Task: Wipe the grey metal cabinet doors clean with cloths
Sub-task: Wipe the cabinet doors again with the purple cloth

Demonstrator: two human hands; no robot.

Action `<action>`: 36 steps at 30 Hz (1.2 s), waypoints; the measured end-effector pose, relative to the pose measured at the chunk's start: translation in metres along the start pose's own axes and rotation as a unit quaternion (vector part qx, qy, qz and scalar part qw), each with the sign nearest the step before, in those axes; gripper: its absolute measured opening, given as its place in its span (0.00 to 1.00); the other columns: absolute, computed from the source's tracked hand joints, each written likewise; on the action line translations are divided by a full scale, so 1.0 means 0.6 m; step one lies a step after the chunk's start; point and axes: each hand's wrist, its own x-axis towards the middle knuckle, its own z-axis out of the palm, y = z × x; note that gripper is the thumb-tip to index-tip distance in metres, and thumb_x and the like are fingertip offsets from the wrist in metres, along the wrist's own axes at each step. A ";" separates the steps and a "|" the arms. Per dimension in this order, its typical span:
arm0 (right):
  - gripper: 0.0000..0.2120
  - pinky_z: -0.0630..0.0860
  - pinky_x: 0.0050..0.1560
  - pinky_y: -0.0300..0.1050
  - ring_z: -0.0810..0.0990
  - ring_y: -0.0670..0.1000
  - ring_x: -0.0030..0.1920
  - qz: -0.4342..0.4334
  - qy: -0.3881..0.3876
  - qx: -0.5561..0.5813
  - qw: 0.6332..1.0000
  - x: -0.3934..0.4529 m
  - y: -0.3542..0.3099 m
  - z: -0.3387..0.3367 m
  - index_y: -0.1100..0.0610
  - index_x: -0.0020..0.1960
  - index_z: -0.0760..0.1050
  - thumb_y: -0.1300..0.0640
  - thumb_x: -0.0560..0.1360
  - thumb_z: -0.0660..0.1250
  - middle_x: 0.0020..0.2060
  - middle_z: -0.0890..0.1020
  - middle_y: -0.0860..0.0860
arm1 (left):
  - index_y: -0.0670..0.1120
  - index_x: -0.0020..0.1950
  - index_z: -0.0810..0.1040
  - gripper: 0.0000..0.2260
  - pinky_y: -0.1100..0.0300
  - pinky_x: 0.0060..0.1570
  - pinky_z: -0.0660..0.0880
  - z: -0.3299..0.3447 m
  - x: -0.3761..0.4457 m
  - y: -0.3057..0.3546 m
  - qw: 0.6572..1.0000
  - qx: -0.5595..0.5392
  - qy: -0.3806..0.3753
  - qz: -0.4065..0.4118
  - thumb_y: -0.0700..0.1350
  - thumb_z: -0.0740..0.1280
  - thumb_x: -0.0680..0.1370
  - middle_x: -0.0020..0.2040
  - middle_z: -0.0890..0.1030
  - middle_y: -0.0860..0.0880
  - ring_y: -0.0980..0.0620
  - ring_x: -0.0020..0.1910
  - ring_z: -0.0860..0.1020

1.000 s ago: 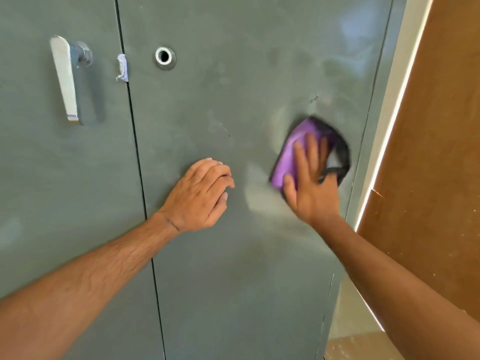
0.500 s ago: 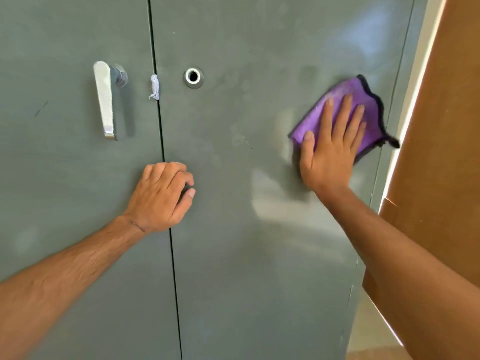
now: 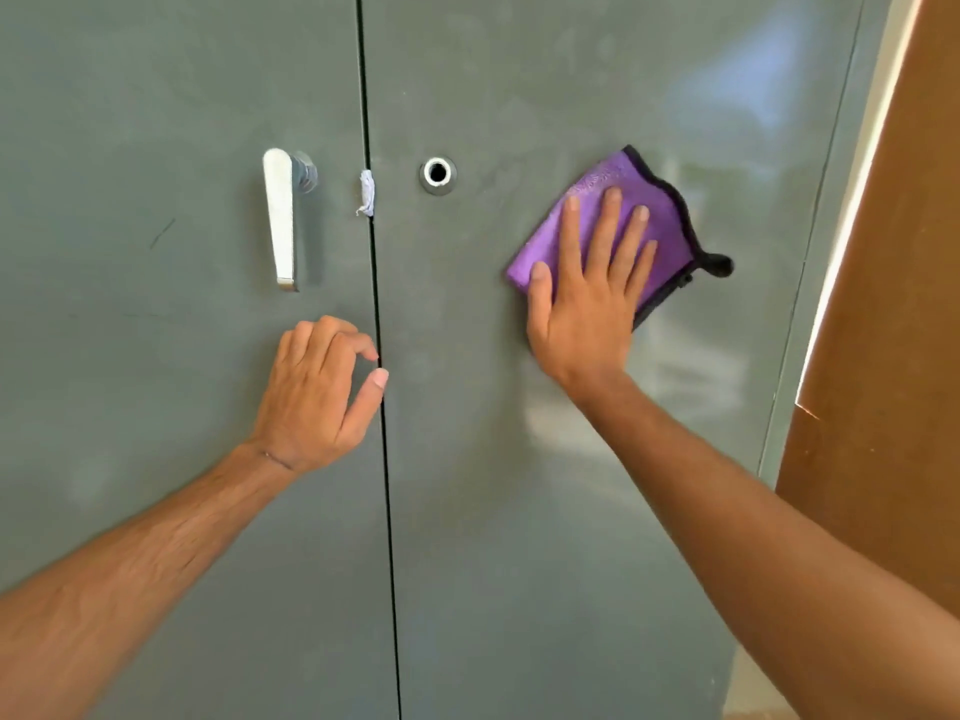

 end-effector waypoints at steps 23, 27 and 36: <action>0.16 0.70 0.64 0.58 0.72 0.63 0.65 -0.103 0.060 0.182 0.976 0.001 -0.059 0.000 0.60 0.59 0.80 0.65 0.74 0.62 0.65 0.78 0.59 | 0.42 0.85 0.54 0.31 0.35 0.81 0.46 0.131 0.047 0.128 0.975 0.124 -0.017 -0.181 0.59 0.48 0.87 0.82 0.52 0.31 0.27 0.81 0.49; 0.14 0.63 0.74 0.64 0.69 0.65 0.74 -0.102 0.035 0.151 0.983 -0.028 -0.079 0.021 0.59 0.63 0.79 0.60 0.78 0.65 0.72 0.74 0.59 | 0.41 0.84 0.52 0.32 0.33 0.80 0.48 0.074 -0.053 0.005 0.956 0.159 -0.019 -0.247 0.60 0.47 0.87 0.82 0.51 0.31 0.28 0.81 0.49; 0.24 0.64 0.74 0.64 0.70 0.65 0.74 -0.235 0.043 0.236 0.942 0.088 -0.295 0.009 0.65 0.70 0.76 0.52 0.80 0.60 0.71 0.76 0.62 | 0.38 0.77 0.69 0.26 0.38 0.81 0.44 0.027 0.037 -0.084 0.956 0.166 -0.003 -0.242 0.54 0.53 0.86 0.83 0.50 0.32 0.30 0.82 0.46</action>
